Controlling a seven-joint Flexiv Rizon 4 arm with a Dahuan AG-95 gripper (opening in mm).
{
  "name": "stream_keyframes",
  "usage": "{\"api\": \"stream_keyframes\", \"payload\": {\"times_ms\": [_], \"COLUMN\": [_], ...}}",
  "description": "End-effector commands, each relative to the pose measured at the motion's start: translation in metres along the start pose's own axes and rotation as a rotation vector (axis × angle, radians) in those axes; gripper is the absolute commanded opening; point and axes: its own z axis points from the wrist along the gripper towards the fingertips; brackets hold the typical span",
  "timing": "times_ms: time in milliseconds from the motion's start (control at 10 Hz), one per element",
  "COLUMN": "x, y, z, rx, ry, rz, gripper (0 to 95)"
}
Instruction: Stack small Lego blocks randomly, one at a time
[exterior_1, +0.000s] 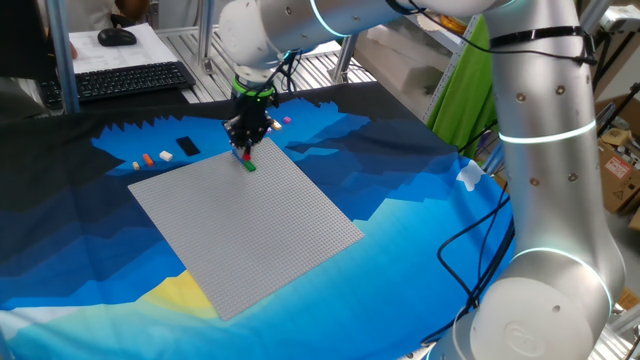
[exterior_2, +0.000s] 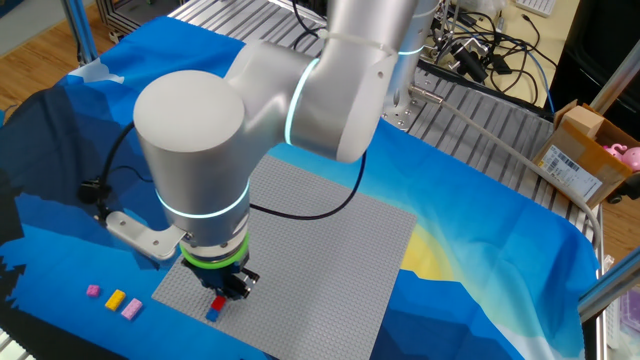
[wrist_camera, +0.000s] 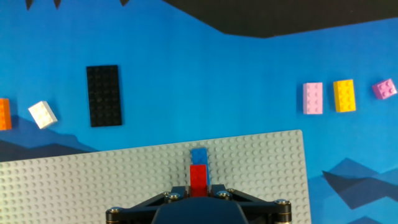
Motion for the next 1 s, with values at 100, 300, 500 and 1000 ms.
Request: {"api": "stream_keyframes", "payload": {"times_ms": [100,300,500,1000], "x": [0.0000,0.0008,0.0009,0.0009], "y": [-0.0032,-0.0036,-0.0037,-0.0037], "z": [0.0033,0.0066,0.0077,0.0077], "rx": [0.000,-0.003,-0.004,-0.003], "ry": [0.001,0.000,-0.001,-0.007], "rz": [-0.010,-0.010,-0.011,-0.012], "gripper": [0.0,0.0,0.0,0.0]}}
